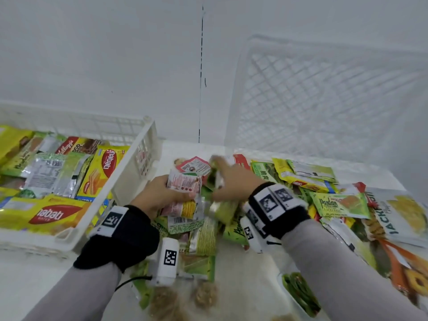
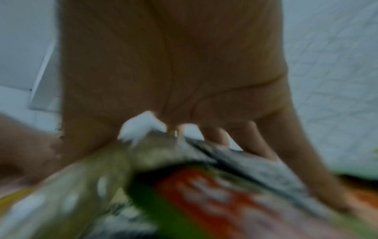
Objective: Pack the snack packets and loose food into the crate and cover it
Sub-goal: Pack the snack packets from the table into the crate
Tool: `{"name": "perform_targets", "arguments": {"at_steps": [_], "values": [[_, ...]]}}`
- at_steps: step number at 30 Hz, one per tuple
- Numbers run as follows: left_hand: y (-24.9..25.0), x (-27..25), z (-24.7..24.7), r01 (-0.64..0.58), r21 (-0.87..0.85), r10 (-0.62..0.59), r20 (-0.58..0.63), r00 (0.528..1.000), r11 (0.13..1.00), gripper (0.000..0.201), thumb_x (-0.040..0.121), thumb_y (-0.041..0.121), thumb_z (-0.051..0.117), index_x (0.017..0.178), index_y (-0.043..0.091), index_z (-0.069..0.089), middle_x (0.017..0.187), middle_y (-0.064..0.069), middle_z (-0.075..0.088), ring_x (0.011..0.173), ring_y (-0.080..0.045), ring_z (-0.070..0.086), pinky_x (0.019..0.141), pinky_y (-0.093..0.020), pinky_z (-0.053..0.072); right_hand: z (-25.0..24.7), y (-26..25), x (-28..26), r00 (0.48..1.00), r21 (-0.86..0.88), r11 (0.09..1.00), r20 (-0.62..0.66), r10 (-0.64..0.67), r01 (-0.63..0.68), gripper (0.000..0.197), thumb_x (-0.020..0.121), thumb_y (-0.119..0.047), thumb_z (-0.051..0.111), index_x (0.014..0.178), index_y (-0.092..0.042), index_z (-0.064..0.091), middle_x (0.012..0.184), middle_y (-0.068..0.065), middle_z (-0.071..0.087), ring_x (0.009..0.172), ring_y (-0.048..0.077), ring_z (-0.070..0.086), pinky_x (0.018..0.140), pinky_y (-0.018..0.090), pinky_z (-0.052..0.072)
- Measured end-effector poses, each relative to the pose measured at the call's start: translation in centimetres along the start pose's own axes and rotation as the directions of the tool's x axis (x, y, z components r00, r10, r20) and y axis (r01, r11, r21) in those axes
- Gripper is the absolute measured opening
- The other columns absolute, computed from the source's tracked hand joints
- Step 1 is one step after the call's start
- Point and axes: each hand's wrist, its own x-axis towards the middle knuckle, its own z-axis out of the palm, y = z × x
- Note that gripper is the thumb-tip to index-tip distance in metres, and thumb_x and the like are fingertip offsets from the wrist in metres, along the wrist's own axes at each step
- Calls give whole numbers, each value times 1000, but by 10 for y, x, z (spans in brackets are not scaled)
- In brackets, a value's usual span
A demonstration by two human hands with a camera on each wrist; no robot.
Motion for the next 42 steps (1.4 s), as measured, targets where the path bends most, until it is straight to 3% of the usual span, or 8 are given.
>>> {"name": "perform_targets", "arguments": {"at_steps": [3, 11, 17, 23, 28, 33, 36, 42], "values": [[-2, 1, -3, -7, -7, 7, -15, 1000, 1000, 32, 66, -3, 78, 95, 2, 65, 87, -16, 73, 77, -28, 70, 77, -44, 56, 17, -13, 11, 972, -254, 966, 210, 102, -47, 118, 61, -64, 74, 146, -40, -4, 142, 27, 32, 123, 47, 42, 98, 58, 41], [-2, 0, -2, -50, -15, 50, -40, 998, 999, 21, 67, -4, 77, 81, 6, 67, 69, -5, 73, 59, -16, 70, 49, -24, 54, 24, -19, 24, 974, -322, 947, 209, 82, -10, 127, 36, -77, 74, 142, -39, 16, 134, 22, 41, 115, 43, 49, 84, 50, 49], [1, -8, 2, -158, -73, 149, -118, 982, 985, 18, 67, -4, 77, 80, 3, 67, 74, -10, 73, 62, -17, 70, 57, -28, 57, 18, -22, 21, 997, -268, 961, 65, -49, 65, 74, 53, -50, 80, 115, -25, 48, 96, 6, 61, 77, 27, 59, 53, 26, 43], [13, -21, 3, -256, -128, 226, -213, 951, 958, 18, 70, -4, 75, 84, 1, 65, 75, -9, 72, 63, -17, 70, 50, -26, 56, 37, -31, 7, 941, -375, 926, -296, -162, 41, 35, 84, -8, 55, 115, -24, 58, 104, 9, 67, 97, 32, 63, 68, 34, 44], [26, -32, 1, -325, -228, 271, -237, 933, 918, 39, 73, -1, 74, 109, -5, 58, 98, -19, 70, 83, -28, 70, 72, -44, 58, 13, -18, -2, 951, 170, 983, -310, -19, 74, 18, 83, -8, 63, 94, -22, 62, 97, 4, 66, 91, 26, 66, 77, 40, 57], [48, -47, -4, -410, -311, 352, -227, 908, 858, 22, 72, 0, 73, 93, 3, 66, 75, -1, 75, 65, -15, 71, 46, -20, 52, -2, -5, -19, 923, 626, 761, -371, 100, 169, 32, 74, 9, 63, 71, -23, 60, 83, 3, 66, 71, 13, 67, 61, 28, 57], [67, -56, -17, -387, -394, 335, -197, 921, 834, 38, 61, 9, 76, 96, 0, 65, 81, -5, 75, 77, -20, 72, 57, -32, 59, -10, -2, -30, 908, 766, 601, -390, 150, 230, 33, 71, 19, 59, 75, -15, 61, 74, -1, 63, 49, 1, 57, 47, 17, 46], [104, -66, -53, -328, -530, 307, -131, 943, 782, 43, 56, 7, 72, 97, -2, 63, 84, -12, 74, 78, -24, 72, 57, -35, 57, -30, -15, -44, 885, 877, 407, -383, 266, 257, 35, 74, 18, 57, 76, -16, 64, 69, 5, 64, 57, 15, 61, 51, 21, 50]]}}
